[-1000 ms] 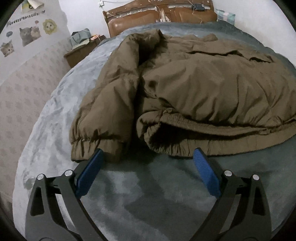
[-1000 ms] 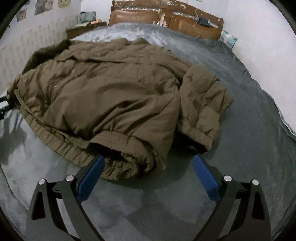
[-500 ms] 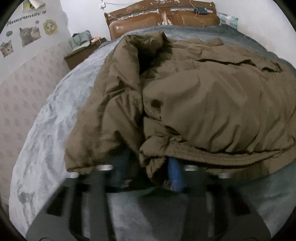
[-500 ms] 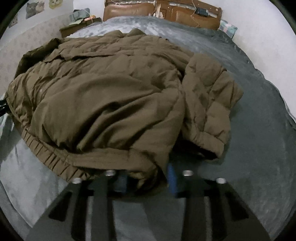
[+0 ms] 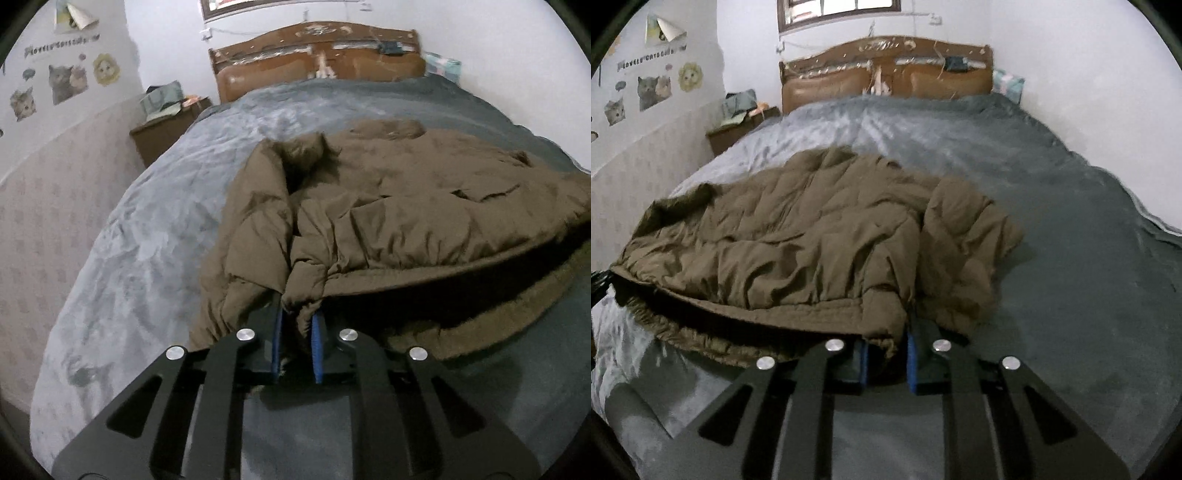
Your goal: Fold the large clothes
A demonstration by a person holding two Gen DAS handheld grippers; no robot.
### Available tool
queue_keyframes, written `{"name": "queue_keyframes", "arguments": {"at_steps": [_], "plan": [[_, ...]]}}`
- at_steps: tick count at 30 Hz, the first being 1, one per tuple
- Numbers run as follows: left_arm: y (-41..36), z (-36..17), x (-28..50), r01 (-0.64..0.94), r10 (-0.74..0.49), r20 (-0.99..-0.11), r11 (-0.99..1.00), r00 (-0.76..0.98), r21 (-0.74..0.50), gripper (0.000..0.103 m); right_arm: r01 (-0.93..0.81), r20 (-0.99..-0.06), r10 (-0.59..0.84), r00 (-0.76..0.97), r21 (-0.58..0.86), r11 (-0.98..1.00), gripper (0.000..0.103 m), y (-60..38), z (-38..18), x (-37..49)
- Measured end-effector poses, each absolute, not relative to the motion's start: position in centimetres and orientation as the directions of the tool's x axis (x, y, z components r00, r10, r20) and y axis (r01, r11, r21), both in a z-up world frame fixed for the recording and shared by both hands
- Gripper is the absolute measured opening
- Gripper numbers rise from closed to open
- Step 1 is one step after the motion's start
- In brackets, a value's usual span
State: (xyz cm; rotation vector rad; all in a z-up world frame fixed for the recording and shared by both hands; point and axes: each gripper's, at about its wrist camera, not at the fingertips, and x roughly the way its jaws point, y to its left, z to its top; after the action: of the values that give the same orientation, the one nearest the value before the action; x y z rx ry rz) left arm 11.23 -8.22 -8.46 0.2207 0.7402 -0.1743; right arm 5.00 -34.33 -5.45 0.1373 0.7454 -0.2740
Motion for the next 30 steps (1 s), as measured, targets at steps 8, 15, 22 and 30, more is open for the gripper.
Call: {"name": "queue_keyframes", "arguments": {"at_steps": [8, 15, 22, 30], "plan": [[-9.6, -8.1, 4.1, 0.327, -0.159, -0.698, 0.938, 0.698, 0.113, 0.011, 0.299, -0.721, -0.193, 0.665, 0.02, 0.954, 0.014, -35.2, -5.2, -0.4], [-7.9, -8.4, 3.3, 0.304, -0.177, -0.698, 0.951, 0.694, 0.061, 0.011, 0.209, -0.748, -0.204, 0.632, -0.089, 0.974, 0.013, -33.2, -6.1, -4.7], [-6.8, -7.1, 2.4, 0.261, -0.172, -0.662, 0.965, 0.73, 0.037, 0.032, 0.175, -0.696, -0.193, 0.692, -0.098, 0.98, 0.044, -32.9, -3.8, -5.2], [-5.5, -5.6, 2.4, 0.161, -0.108, -0.629, 0.986, 0.77, 0.028, 0.09, 0.261, -0.624, -0.167, 0.763, 0.061, 0.963, 0.091, -36.6, 0.4, -7.2]]}}
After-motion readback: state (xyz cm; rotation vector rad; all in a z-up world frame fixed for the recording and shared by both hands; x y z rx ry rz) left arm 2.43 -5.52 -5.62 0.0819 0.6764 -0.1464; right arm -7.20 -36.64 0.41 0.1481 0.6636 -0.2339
